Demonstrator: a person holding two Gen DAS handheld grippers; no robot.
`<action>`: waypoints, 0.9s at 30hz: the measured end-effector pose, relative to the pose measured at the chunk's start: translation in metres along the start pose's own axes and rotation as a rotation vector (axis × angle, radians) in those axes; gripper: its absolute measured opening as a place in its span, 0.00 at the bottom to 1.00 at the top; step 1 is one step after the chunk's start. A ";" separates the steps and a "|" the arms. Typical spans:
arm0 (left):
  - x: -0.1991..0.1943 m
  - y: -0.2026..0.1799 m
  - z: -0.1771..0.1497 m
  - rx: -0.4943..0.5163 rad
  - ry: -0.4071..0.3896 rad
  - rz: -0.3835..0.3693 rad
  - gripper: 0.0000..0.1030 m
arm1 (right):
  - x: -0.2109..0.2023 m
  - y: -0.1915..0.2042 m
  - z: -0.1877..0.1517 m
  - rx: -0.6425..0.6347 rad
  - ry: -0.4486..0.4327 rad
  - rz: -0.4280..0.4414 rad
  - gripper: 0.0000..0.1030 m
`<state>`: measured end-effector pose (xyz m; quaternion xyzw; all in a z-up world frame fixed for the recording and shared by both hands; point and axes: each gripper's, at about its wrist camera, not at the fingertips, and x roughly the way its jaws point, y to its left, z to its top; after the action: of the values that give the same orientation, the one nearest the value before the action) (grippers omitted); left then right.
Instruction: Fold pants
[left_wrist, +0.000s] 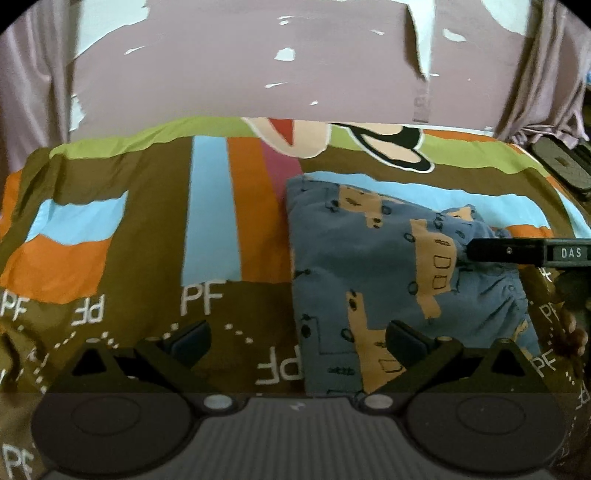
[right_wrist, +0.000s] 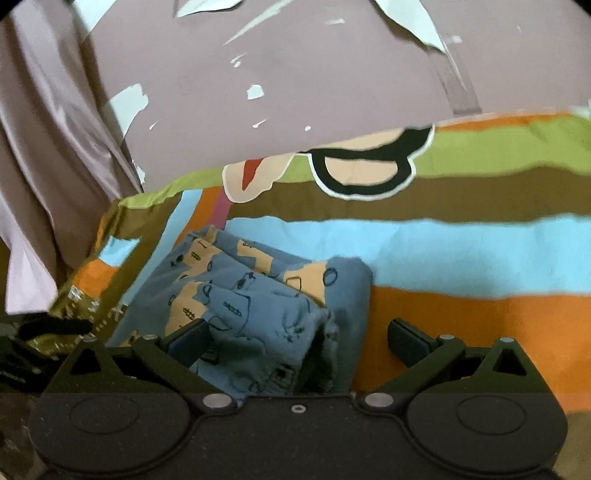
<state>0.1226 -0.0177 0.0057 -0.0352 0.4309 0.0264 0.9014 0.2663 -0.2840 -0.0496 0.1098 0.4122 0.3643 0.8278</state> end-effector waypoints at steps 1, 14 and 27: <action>0.002 -0.001 -0.001 0.016 -0.007 -0.003 1.00 | -0.001 -0.002 -0.002 0.021 -0.012 0.011 0.99; 0.017 0.002 -0.005 -0.019 0.012 -0.107 1.00 | -0.008 -0.021 -0.005 0.142 -0.070 0.116 0.99; 0.022 0.026 -0.009 -0.174 -0.019 -0.331 0.92 | -0.007 -0.032 -0.008 0.177 -0.093 0.228 0.94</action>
<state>0.1272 0.0081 -0.0187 -0.1834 0.4068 -0.0848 0.8909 0.2734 -0.3126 -0.0659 0.2450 0.3887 0.4128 0.7864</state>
